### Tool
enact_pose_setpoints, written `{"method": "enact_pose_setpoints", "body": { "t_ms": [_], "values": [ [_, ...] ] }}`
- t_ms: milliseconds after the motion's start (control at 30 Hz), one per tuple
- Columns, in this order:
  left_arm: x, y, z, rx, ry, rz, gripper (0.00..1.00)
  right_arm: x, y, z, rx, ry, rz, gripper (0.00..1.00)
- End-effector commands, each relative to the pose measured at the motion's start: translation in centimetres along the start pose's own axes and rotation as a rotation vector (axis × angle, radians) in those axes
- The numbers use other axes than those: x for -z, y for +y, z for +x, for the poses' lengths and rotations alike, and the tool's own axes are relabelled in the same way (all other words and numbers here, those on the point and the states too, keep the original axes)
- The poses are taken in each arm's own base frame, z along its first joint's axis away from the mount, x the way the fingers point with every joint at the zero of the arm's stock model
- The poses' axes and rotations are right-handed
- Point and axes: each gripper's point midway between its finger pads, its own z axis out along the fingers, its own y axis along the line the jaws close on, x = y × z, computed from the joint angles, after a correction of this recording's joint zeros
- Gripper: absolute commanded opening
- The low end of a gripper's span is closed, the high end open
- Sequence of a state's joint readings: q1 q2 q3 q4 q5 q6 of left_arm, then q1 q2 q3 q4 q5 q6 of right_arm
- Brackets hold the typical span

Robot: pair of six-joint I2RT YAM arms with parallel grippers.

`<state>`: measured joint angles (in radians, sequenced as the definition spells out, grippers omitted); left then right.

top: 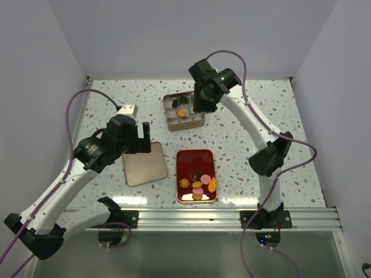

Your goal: Pack the cookies

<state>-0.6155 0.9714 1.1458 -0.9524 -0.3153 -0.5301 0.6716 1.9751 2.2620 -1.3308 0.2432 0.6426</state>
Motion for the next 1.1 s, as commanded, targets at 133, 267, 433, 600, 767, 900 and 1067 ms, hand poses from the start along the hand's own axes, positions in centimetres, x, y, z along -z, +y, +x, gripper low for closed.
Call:
{"method": "enact_pose_setpoints", "body": {
  "t_ms": [133,267,433,600,767,900,1067],
  "values": [
    [0.4,-0.1,-1.8,-0.021,-0.036,-0.014,1.0,-1.6,2.6,-5.9,-0.045,-0.092,-0.18,0.35],
    [0.0,-0.1,-2.2,-0.034,-0.038,-0.029,1.0,-3.8,2.6,-6.8,-0.095,-0.08,-0.207,0.35],
    [-0.4,-0.1,-2.3,-0.044,-0.035,-0.041,1.0,-6.4,2.8,-7.8,-0.138,-0.07,-0.24,0.34],
    [-0.5,0.3,-2.4,-0.055,-0.039,-0.062,1.0,-8.6,3.0,-8.2,-0.161,-0.052,-0.253,0.35],
    [-0.7,0.5,-2.6,-0.069,-0.033,-0.084,1.0,-10.1,2.4,-7.7,-0.169,-0.034,-0.234,0.34],
    [-0.8,0.7,-2.6,-0.073,-0.034,-0.099,1.0,-10.9,1.5,-7.5,-0.168,-0.024,-0.207,0.34],
    [-1.1,0.7,-2.6,-0.076,-0.032,-0.105,1.0,-10.9,0.2,-7.2,-0.169,-0.021,-0.164,0.34]
  ]
}}
